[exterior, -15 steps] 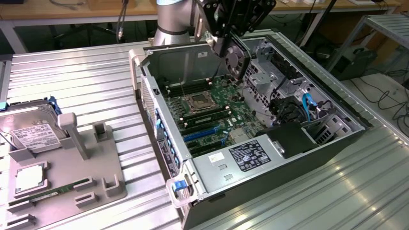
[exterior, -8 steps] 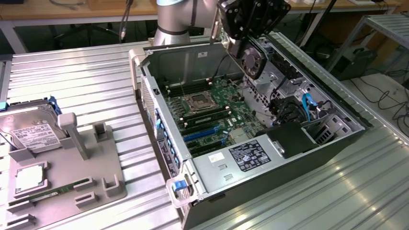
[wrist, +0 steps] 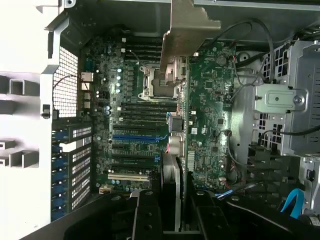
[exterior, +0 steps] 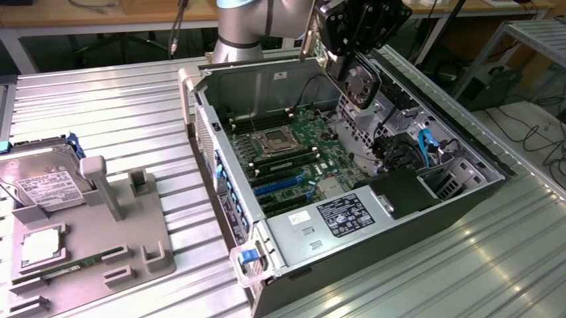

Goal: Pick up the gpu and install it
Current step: 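Pick up the gpu and move the gpu toward the slot, then insert the gpu into the slot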

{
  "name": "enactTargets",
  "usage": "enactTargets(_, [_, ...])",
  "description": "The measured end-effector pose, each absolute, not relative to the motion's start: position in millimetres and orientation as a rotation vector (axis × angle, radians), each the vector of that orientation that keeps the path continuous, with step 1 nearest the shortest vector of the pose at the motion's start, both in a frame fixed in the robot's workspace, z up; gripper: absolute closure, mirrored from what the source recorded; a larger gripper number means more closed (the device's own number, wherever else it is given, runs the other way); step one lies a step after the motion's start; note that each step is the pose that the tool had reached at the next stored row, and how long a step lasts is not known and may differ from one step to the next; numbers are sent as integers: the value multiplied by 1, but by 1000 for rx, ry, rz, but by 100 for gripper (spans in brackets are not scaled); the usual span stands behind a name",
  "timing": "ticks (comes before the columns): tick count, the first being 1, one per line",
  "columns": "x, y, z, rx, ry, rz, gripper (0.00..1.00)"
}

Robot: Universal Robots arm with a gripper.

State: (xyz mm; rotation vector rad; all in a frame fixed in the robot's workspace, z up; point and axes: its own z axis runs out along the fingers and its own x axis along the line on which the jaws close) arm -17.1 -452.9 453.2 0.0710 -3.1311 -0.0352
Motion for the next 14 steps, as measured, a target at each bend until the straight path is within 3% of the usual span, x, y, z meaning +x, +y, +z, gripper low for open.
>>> enactTargets(14, [-17,-453,453,93,-3130,-35,72])
